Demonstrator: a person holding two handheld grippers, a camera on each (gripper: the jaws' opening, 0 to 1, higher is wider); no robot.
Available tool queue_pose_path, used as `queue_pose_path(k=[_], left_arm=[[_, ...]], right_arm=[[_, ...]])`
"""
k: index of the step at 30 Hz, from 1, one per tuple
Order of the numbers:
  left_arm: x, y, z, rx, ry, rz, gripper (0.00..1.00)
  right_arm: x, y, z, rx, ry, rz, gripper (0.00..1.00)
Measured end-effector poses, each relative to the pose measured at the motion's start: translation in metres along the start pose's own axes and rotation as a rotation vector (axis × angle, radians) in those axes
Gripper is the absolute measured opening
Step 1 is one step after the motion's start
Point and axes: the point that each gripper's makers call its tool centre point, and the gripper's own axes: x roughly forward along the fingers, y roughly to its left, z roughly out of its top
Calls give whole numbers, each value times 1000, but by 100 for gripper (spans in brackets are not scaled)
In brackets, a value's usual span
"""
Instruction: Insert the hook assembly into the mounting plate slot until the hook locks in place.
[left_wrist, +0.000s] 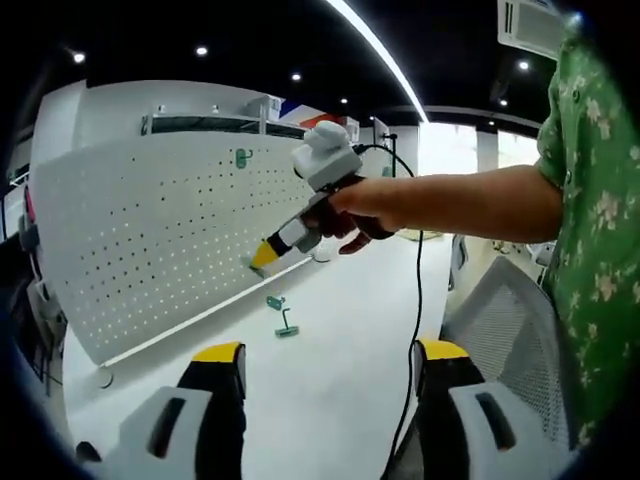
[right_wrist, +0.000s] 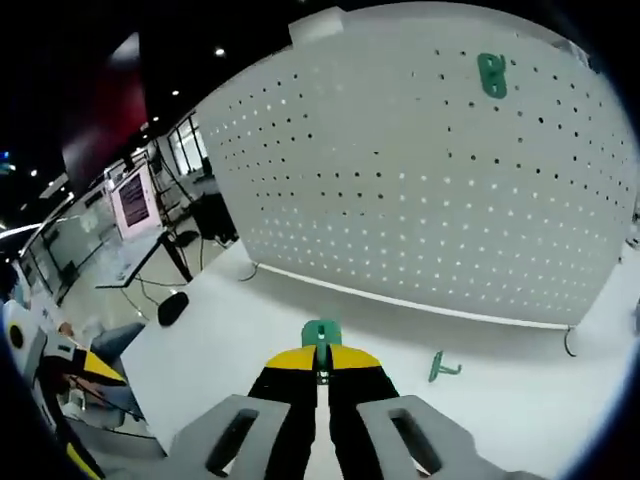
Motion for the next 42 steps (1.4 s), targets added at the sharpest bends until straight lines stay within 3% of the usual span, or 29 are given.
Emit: queue_pose_path(k=[11, 18, 29, 36, 42], left_arm=[[-1, -1, 1, 6, -5, -3, 70], [-1, 0, 1, 3, -8, -1, 70], [0, 2, 2, -5, -25, -1, 70], [2, 1, 0, -8, -20, -11, 70], [4, 4, -1, -12, -17, -16, 70]], right_arm=[[-16, -1, 36, -29, -113, -36, 1], [-30, -6, 70, -17, -228, -64, 1], [-49, -13, 114, -70, -373, -137, 1], [-67, -22, 151, -90, -546, -214, 1], [-79, -27, 173, -127, -647, -271, 1]])
